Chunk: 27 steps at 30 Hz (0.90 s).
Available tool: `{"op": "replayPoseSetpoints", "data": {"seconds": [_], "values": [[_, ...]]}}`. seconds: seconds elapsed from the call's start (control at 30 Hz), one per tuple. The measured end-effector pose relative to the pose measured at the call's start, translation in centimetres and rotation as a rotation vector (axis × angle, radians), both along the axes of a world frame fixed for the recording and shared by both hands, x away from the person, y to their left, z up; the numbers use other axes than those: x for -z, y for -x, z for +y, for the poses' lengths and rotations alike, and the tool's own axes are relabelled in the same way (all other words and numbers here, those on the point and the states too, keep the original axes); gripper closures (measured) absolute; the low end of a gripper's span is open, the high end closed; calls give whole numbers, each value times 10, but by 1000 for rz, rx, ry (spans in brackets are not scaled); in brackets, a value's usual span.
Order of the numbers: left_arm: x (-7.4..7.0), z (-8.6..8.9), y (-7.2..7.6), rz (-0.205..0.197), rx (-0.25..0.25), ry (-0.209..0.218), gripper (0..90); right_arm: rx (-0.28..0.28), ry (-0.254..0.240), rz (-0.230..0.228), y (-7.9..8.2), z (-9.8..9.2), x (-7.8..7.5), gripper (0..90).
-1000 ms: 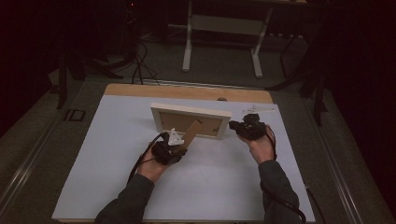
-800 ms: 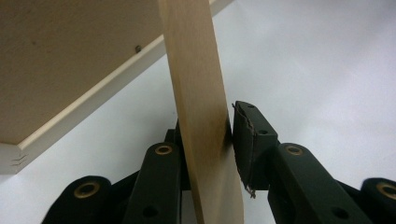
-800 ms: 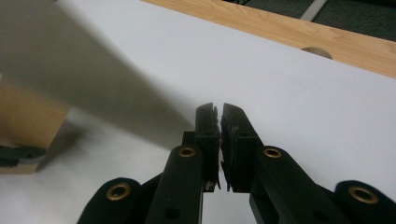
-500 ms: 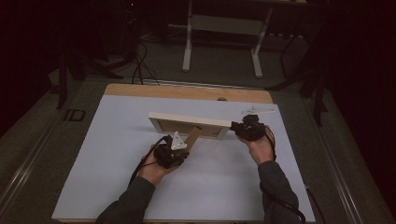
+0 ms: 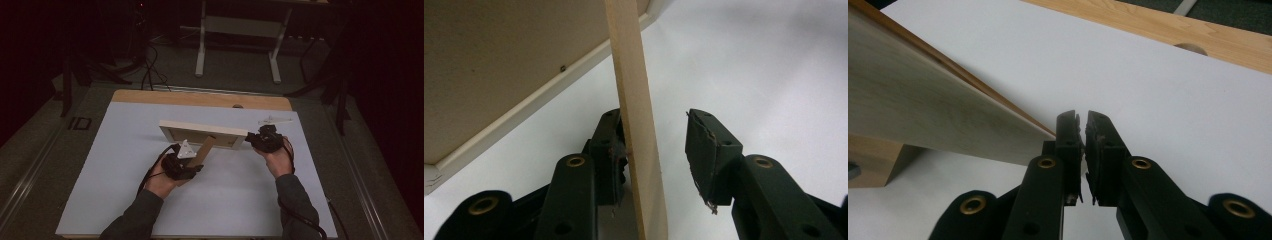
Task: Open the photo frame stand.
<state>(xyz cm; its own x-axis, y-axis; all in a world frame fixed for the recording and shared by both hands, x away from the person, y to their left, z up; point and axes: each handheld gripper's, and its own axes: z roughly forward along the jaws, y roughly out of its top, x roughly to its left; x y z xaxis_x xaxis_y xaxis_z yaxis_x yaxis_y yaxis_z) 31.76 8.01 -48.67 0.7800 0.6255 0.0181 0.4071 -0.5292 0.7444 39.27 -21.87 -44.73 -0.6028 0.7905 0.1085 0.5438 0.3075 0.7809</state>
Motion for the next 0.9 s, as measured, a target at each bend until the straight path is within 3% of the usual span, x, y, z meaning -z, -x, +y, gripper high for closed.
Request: {"op": "replayPoseSetpoints", "data": {"seconds": [0.53, 0.8, 0.9], "values": [[-9, 13, 4, 2, 1, 57, 589, -2, -6, 5, 1, -2, 6, 776], [-18, 30, 3, -2, -40, 132, 601, 7, -15, -2, 1, -4, 4, 765], [-21, 36, 0, 3, -92, 152, 619, 9, -23, -4, 1, -4, 4, 763]]}}
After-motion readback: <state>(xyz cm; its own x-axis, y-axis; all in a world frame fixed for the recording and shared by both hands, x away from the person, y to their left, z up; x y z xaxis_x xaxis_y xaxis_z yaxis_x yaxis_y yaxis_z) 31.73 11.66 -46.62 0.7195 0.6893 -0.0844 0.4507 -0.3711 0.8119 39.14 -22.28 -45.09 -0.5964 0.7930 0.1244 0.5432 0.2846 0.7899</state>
